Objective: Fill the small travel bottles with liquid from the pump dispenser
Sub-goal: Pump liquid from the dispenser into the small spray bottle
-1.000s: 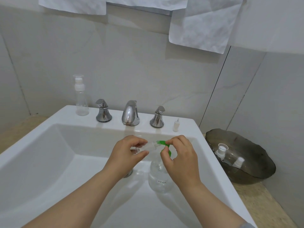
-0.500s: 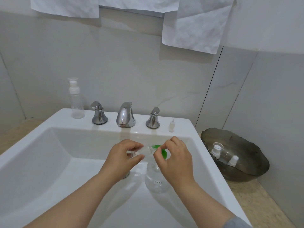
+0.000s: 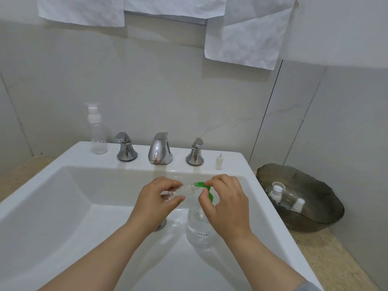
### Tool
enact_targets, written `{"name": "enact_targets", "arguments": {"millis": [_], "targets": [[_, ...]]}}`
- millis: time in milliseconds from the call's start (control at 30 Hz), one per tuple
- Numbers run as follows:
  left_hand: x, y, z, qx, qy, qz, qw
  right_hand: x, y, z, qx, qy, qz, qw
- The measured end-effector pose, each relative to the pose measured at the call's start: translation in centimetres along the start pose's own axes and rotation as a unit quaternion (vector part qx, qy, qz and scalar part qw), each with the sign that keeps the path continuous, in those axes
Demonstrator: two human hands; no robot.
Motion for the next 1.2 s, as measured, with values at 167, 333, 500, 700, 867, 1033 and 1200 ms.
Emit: {"name": "enact_targets", "arguments": {"millis": [167, 333, 500, 700, 867, 1033, 1200], "targets": [[0.01, -0.08, -0.05, -0.005, 0.002, -0.002, 1.000, -0.02, -0.04, -0.01, -0.003, 0.003, -0.001, 1.000], [0.09, -0.17, 0.00, -0.006, -0.001, -0.005, 1.000, 0.14, 0.23, -0.08, 0.020, 0.009, -0.004, 1.000], [0.28, -0.14, 0.00, -0.004, -0.006, -0.011, 1.000, 0.27, 0.32, -0.24, 0.040, 0.008, -0.005, 0.999], [0.23, -0.60, 0.07, -0.008, -0.017, -0.029, 0.999, 0.81, 0.13, -0.14, 0.044, -0.015, 0.004, 0.999], [0.30, -0.59, 0.14, -0.010, -0.017, -0.030, 0.999, 0.63, 0.14, -0.02, 0.048, -0.018, 0.000, 0.999], [0.36, -0.47, 0.17, -0.008, -0.017, -0.031, 0.999, 0.44, 0.25, 0.13, 0.044, -0.012, -0.001, 0.999], [0.15, -0.07, 0.12, -0.005, 0.001, -0.018, 1.000, -0.02, 0.22, 0.00, 0.007, 0.005, -0.004, 1.000]]}}
Point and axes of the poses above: each hand's wrist, its own z-axis away from the middle knuckle, its own x-axis out of the palm, y = z × x, the point moved 6 cm from there along -z, towards the middle knuckle, and after that the axes turned 7 degrees about z, right-handed, at the moved point
